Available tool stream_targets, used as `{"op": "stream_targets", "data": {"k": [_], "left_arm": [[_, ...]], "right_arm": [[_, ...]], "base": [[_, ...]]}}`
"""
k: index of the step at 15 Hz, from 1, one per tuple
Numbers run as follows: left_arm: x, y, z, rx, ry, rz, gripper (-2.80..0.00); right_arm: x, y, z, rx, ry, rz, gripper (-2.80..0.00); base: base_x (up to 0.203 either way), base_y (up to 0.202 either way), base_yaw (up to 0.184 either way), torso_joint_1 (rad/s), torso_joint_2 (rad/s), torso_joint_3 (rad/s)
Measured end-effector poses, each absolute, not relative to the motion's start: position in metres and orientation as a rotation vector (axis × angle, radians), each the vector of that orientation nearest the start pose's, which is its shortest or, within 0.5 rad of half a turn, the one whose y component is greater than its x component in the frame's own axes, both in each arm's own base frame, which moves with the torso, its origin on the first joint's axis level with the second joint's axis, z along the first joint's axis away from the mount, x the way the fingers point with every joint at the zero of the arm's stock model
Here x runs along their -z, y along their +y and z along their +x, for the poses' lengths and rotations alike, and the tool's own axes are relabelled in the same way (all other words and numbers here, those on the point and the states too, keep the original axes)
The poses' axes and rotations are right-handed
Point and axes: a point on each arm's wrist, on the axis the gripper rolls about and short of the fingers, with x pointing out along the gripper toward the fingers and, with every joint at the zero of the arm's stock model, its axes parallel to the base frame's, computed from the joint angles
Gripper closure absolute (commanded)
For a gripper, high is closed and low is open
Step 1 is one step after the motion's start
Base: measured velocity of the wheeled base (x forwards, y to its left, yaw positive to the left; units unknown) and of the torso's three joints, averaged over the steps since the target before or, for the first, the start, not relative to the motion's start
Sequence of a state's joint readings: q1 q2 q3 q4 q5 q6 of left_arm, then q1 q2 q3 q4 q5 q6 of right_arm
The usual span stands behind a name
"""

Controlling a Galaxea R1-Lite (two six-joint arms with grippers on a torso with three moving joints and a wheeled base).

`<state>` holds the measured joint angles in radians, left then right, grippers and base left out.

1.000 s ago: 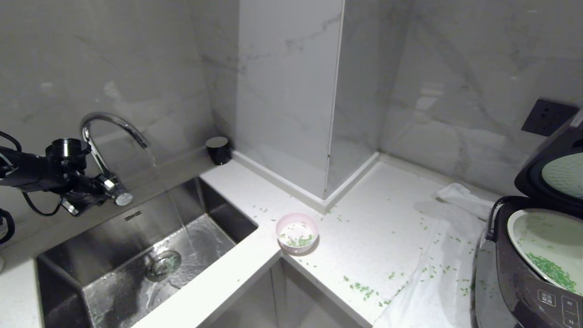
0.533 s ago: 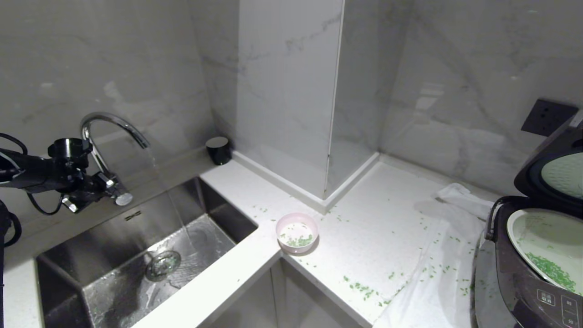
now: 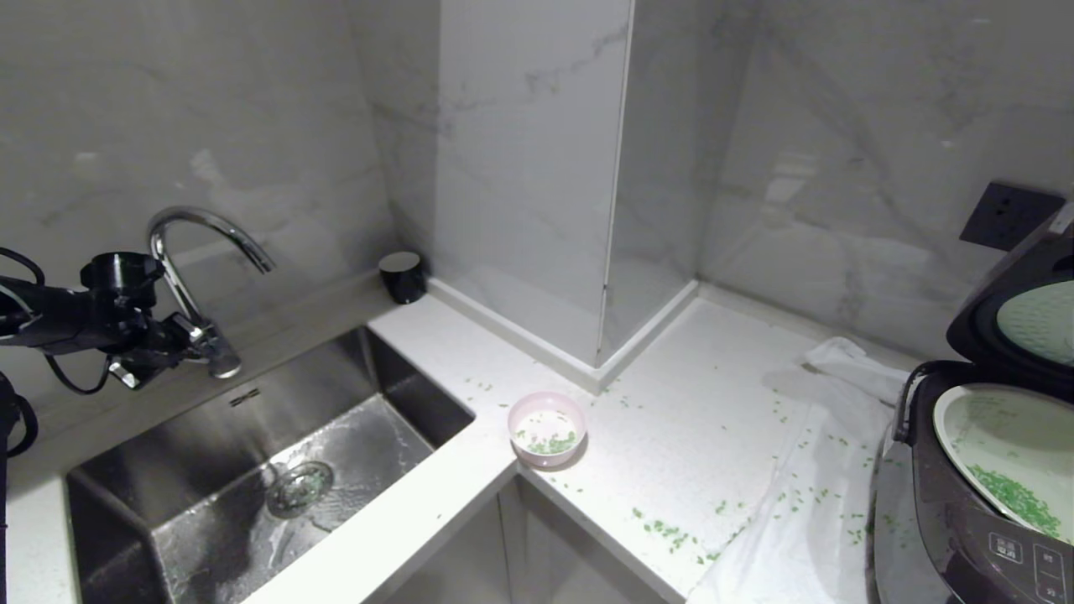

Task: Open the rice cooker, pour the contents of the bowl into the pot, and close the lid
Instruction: Turn off the tap, then pick up the bowl on the table

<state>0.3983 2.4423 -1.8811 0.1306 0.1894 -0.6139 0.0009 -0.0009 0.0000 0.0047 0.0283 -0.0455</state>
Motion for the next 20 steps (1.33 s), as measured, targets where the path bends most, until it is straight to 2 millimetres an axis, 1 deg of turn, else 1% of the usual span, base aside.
{"op": "stream_targets", "data": {"k": [3, 6, 9, 12, 16, 18, 20], "left_arm": [[-0.099, 0.197, 0.454, -0.774, 0.497, -0.671, 0.00], [-0.102, 0.194, 0.444, -0.770, 0.524, -0.679, 0.00], [-0.109, 0.181, 0.427, -0.695, 0.584, -0.706, 0.00], [-0.116, 0.162, 0.403, -0.591, 0.665, -0.721, 0.00], [-0.123, 0.129, 0.369, -0.446, 0.685, -0.663, 0.00], [-0.134, 0.103, 0.347, -0.334, 0.670, -0.616, 0.00], [-0.145, 0.067, 0.326, -0.213, 0.661, -0.563, 0.00]], "right_arm": [[-0.075, 0.001, -0.023, -0.029, 0.003, -0.045, 0.00], [-0.075, 0.001, -0.023, -0.029, 0.003, -0.046, 0.00], [-0.075, 0.001, -0.023, -0.029, 0.003, -0.046, 0.00], [-0.075, 0.001, -0.023, -0.029, 0.003, -0.046, 0.00], [-0.075, 0.001, -0.023, -0.029, 0.004, -0.046, 0.00], [-0.075, 0.001, -0.023, -0.030, 0.003, -0.045, 0.00], [-0.075, 0.001, -0.023, -0.029, 0.003, -0.046, 0.00]], "base": [[0.000, 0.000, 0.000, 0.000, 0.00, 0.000], [0.000, 0.000, 0.000, 0.000, 0.00, 0.000], [0.000, 0.000, 0.000, 0.000, 0.00, 0.000], [0.000, 0.000, 0.000, 0.000, 0.00, 0.000], [0.000, 0.000, 0.000, 0.000, 0.00, 0.000], [0.000, 0.000, 0.000, 0.000, 0.00, 0.000], [0.000, 0.000, 0.000, 0.000, 0.00, 0.000]]}}
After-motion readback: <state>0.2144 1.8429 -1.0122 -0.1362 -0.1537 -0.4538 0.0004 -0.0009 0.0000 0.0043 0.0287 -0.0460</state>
